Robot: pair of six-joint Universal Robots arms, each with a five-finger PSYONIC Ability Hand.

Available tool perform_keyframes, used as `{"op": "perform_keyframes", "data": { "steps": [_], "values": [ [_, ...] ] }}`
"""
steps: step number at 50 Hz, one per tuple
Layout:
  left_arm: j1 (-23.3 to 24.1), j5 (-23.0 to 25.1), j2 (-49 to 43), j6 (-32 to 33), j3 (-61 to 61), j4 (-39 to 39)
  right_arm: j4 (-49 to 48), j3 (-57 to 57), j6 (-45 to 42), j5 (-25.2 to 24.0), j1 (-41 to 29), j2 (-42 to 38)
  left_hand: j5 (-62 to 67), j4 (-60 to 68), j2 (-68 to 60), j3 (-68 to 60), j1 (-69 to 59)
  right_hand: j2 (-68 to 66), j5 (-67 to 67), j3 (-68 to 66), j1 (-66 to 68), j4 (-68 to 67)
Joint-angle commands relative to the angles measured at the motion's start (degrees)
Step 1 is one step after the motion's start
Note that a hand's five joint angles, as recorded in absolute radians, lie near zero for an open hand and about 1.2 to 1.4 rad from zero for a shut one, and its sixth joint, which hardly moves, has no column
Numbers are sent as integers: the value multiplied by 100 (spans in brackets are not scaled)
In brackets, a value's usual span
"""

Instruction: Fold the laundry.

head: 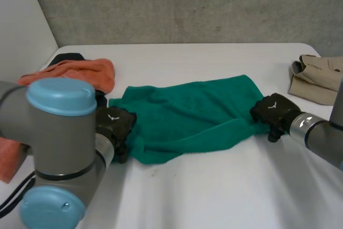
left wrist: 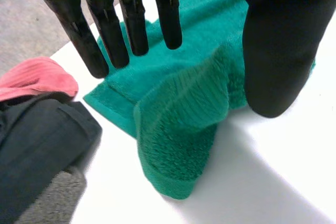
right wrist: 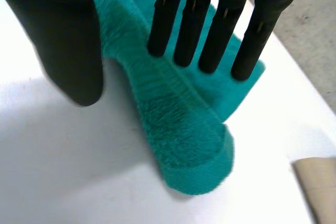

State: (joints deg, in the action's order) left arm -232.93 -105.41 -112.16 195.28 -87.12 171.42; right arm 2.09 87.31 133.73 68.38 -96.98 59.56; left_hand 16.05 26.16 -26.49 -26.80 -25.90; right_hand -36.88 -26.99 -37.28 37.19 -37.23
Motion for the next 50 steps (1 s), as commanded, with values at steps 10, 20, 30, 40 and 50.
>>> {"op": "perform_keyframes", "data": {
  "steps": [10,20,30,40,50],
  "values": [
    [-884,1530,573,598,853,-995,1783,-1240,768,35,127,821,-1146,-1158,1190,1222,1131,1006,1017,1046,-1037,1041],
    [-1325,2226,-341,985,1952,-2577,3341,-3271,628,-9,214,-488,-1113,-1124,1157,1188,1098,1493,1505,1534,-1525,1529],
    [-1615,2727,-1106,1750,2287,-2877,3860,-4450,250,8,320,-1807,-524,-536,569,600,510,1797,1808,1837,-1828,1832],
    [-1545,2648,-1335,1794,1936,-2878,4353,-4337,162,-115,338,-1993,650,639,-606,-575,-665,821,832,861,-852,856],
    [-1545,2174,-800,1671,1295,-1586,4160,-3766,109,-79,355,-1817,5395,5384,-5351,-5320,-5410,-4061,-4050,-4021,4030,-4026]
  ]
}}
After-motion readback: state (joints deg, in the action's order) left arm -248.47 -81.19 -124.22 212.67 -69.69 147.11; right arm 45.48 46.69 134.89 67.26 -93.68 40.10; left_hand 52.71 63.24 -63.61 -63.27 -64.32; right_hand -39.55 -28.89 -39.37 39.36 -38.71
